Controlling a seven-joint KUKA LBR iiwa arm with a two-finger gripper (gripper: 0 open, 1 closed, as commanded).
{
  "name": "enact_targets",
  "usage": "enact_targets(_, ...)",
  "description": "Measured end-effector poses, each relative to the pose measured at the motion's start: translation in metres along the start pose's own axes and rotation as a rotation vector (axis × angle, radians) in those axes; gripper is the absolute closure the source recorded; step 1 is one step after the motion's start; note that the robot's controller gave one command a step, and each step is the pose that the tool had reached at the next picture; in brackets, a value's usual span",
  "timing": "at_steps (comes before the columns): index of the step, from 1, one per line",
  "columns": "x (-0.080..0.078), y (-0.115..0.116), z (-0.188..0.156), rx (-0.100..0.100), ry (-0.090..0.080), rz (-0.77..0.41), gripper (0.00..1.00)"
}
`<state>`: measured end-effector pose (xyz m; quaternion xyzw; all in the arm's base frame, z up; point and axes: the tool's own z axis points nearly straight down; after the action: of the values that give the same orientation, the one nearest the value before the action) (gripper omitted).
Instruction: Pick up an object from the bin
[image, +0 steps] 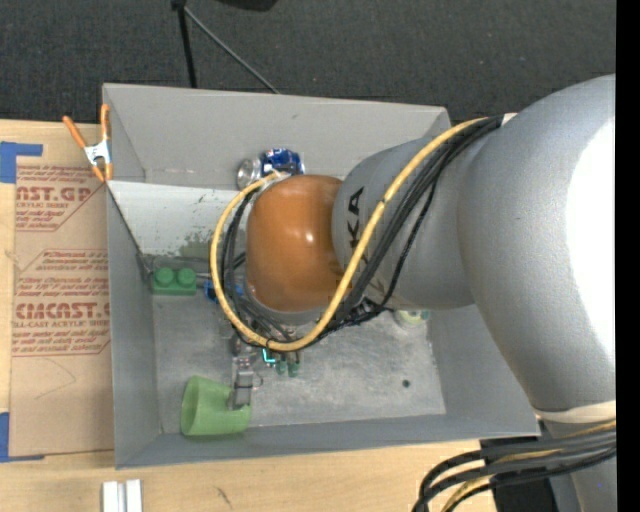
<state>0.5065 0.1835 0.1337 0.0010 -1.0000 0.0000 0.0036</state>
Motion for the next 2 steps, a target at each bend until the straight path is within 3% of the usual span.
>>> enact_targets(1, 0.023, 0.045, 0.057, 0.002, -0.010, -0.444, 0.00)
enact_targets(2, -0.002, 0.056, 0.032, 0.002, -0.011, -0.283, 0.00)
